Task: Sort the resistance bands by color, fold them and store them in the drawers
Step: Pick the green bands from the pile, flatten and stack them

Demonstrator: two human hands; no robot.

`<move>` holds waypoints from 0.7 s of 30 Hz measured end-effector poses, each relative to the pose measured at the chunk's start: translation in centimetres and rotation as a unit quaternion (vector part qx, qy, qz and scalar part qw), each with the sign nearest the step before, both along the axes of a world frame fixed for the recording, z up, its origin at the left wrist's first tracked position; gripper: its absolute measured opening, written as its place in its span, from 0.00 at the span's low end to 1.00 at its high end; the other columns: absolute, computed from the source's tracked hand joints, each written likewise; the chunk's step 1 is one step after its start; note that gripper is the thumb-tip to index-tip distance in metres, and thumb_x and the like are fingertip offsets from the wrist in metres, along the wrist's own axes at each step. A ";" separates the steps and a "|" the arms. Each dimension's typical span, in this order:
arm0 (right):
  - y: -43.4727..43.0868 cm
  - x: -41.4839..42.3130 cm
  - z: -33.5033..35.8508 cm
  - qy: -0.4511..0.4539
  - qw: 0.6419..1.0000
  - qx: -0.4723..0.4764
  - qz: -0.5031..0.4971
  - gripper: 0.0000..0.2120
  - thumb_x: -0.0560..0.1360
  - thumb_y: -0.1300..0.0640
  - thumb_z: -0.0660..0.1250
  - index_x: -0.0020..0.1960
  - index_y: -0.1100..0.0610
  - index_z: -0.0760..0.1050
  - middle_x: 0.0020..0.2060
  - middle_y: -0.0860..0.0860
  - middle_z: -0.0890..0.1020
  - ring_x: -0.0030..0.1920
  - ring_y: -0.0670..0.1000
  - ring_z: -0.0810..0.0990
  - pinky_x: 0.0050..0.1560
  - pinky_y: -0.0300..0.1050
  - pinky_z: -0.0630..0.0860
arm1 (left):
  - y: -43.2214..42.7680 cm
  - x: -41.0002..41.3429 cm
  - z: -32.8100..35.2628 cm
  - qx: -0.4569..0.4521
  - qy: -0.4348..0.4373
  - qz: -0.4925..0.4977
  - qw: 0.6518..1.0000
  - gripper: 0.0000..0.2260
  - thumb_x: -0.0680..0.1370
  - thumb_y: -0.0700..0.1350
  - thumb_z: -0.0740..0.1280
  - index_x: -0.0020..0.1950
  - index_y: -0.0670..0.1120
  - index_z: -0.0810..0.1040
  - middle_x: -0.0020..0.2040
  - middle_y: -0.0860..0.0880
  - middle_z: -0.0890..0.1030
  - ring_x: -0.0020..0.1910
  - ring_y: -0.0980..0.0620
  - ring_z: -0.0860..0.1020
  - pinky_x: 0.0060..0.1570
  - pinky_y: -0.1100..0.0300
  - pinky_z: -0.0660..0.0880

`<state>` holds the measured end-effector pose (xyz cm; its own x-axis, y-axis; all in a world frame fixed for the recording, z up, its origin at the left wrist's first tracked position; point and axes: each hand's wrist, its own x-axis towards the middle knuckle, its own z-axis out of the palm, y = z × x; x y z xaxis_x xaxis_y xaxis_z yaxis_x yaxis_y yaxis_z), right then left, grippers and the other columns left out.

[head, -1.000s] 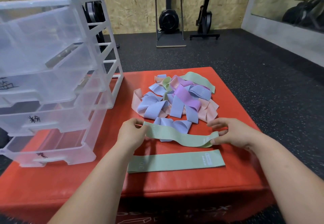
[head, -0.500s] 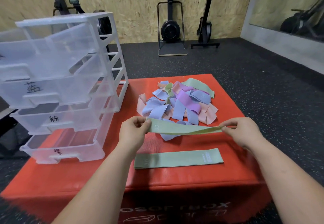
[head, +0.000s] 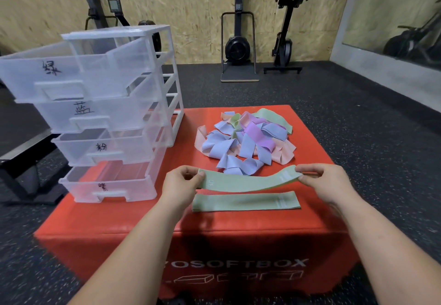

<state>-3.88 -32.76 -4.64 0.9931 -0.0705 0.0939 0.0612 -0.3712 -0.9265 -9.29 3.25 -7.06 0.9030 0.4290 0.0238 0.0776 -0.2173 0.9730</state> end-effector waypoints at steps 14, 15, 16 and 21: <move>1.1 -1.3 -3.7 0.060 0.978 -0.190 0.067 0.14 0.65 0.65 0.80 0.45 0.49 0.88 0.47 0.42 0.88 0.46 0.41 0.86 0.54 0.42 0.79 | 2.1 -1.6 -2.7 0.206 0.102 -0.038 0.972 0.06 0.77 0.51 0.76 0.52 0.54 0.83 0.42 0.52 0.85 0.41 0.52 0.83 0.39 0.58 0.76; 1.2 -1.3 -3.7 0.059 0.976 -0.199 0.066 0.12 0.65 0.62 0.80 0.45 0.48 0.88 0.46 0.41 0.88 0.46 0.40 0.86 0.53 0.42 0.79 | 2.3 -1.6 -2.8 0.208 0.105 -0.037 0.972 0.06 0.77 0.51 0.76 0.52 0.54 0.83 0.43 0.52 0.85 0.41 0.52 0.83 0.40 0.57 0.76; 1.3 -1.3 -3.6 0.054 0.976 -0.204 0.060 0.10 0.66 0.59 0.81 0.45 0.48 0.88 0.45 0.40 0.88 0.45 0.40 0.86 0.53 0.42 0.79 | 2.6 -1.5 -2.8 0.209 0.105 -0.033 0.972 0.06 0.77 0.51 0.76 0.52 0.54 0.83 0.43 0.52 0.85 0.42 0.52 0.83 0.40 0.57 0.76; 0.9 -0.8 -3.8 0.015 0.981 -0.195 -0.013 0.07 0.70 0.58 0.79 0.43 0.46 0.87 0.39 0.41 0.87 0.42 0.43 0.85 0.49 0.45 0.77 | 2.6 -1.1 -2.5 0.198 0.084 -0.024 0.976 0.06 0.77 0.50 0.76 0.52 0.54 0.83 0.44 0.52 0.84 0.43 0.52 0.82 0.42 0.57 0.77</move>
